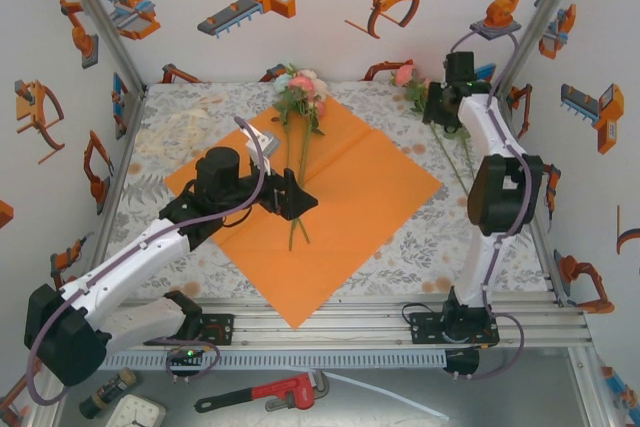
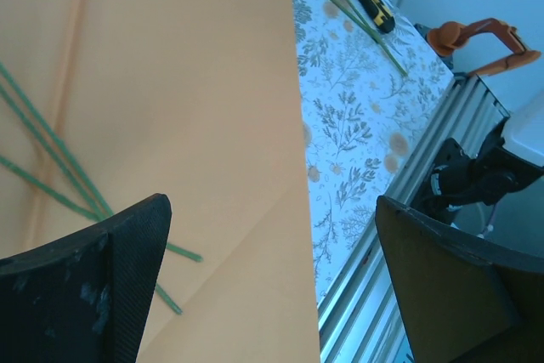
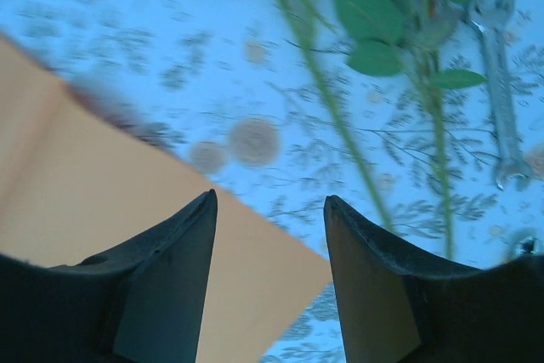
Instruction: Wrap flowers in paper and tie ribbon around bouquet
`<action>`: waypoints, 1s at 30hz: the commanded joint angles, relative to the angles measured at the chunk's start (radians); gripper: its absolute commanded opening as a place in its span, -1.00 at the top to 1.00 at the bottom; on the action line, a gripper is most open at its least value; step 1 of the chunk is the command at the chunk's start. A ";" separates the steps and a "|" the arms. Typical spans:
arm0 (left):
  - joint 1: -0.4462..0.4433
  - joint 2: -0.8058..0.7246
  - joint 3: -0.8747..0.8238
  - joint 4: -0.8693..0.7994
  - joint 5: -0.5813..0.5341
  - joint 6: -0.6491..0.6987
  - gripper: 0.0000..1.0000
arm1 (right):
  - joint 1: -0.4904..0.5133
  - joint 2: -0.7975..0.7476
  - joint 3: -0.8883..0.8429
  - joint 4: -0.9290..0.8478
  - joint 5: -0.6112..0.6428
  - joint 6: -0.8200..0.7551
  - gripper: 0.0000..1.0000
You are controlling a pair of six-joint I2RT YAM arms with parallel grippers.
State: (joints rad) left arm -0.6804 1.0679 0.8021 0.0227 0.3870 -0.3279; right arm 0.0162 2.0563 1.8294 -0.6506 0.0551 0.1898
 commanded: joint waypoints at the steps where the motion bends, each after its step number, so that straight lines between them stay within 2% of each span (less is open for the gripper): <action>1: -0.004 -0.003 0.001 0.023 0.031 0.025 -0.94 | -0.020 0.103 0.110 -0.148 0.034 -0.100 -0.07; 6: -0.009 0.002 0.012 0.009 0.030 0.036 -0.94 | -0.051 0.260 0.264 -0.268 0.049 -0.160 -0.14; 11: -0.009 -0.001 0.014 -0.005 0.004 0.041 -0.94 | -0.067 0.352 0.330 -0.307 0.028 -0.170 -0.12; 19: -0.010 0.009 0.018 -0.007 -0.034 0.035 -0.94 | -0.073 0.391 0.309 -0.332 -0.014 -0.172 0.11; 24: -0.010 0.013 0.025 -0.009 -0.050 0.032 -0.94 | -0.073 0.387 0.277 -0.316 -0.068 -0.177 0.46; 30: -0.011 0.006 0.017 -0.015 -0.084 0.029 -0.94 | -0.068 0.339 0.253 -0.277 -0.249 -0.171 0.70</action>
State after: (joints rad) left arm -0.6868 1.0809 0.8021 0.0128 0.3283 -0.3107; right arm -0.0544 2.4226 2.1128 -0.9207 -0.0658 0.0170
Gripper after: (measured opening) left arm 0.973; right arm 0.164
